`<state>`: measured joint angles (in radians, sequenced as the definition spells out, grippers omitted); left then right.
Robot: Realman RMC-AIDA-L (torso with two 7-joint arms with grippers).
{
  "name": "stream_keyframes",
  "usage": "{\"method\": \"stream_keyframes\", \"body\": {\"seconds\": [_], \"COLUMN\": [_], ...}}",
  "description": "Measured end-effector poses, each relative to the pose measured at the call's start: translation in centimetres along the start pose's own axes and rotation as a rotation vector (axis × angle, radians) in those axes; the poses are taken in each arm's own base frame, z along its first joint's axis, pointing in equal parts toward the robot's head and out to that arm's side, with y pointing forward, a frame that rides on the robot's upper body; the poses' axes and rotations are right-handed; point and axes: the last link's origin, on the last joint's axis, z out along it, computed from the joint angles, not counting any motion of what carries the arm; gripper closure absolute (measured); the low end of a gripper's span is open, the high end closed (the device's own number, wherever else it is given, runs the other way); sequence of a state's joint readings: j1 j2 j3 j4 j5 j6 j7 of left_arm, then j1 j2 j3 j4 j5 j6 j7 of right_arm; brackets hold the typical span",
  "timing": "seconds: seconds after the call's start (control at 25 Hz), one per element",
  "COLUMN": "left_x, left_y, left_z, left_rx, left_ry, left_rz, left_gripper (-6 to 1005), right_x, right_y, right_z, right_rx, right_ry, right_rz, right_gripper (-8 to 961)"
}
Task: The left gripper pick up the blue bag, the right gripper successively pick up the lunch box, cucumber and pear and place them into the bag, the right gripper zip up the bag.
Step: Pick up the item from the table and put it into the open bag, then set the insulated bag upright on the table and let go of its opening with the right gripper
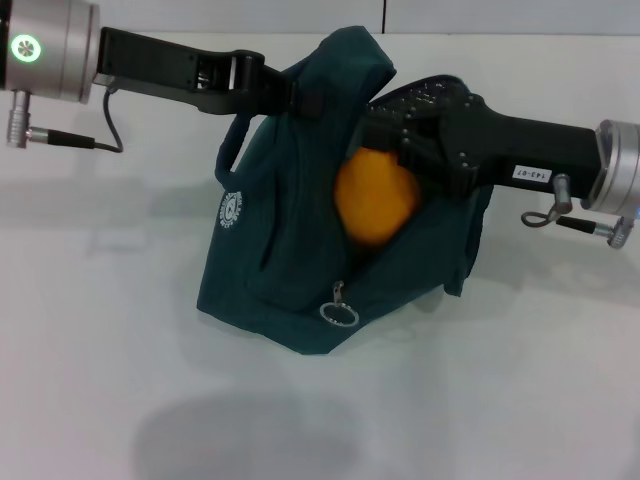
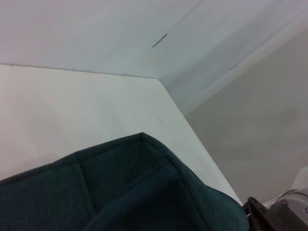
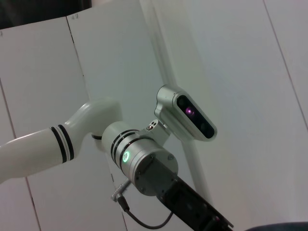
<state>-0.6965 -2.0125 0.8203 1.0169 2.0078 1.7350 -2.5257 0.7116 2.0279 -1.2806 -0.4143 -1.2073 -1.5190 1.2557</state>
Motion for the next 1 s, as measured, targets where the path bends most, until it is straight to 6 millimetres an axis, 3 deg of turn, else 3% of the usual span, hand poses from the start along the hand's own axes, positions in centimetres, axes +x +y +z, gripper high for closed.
{"method": "stream_keyframes", "body": {"seconds": [0.32,0.6,0.84,1.0], "left_x": [-0.1,-0.3,-0.4,-0.3], "left_y": [-0.2,-0.4,-0.4,-0.4], "left_z": [-0.2,-0.4,-0.5,-0.4], "left_rx": [0.003,0.01,0.011,0.009], "left_ry": [0.004,0.007,0.009,0.008], "left_rz": [-0.003,-0.008,-0.012,-0.006], "left_gripper": [954,954,954,954], "right_x": [-0.5,0.4,2.9,5.4], "right_y": [0.3,1.0,2.6,3.1], "right_z": [-0.6,-4.6,-9.8,-11.3], "right_rx": [0.012,0.114,0.245,0.306], "right_ry": [-0.08,-0.23,-0.372,-0.41], "right_rz": [0.011,0.094,0.331,0.57], "right_gripper": [764,744,510,322]}}
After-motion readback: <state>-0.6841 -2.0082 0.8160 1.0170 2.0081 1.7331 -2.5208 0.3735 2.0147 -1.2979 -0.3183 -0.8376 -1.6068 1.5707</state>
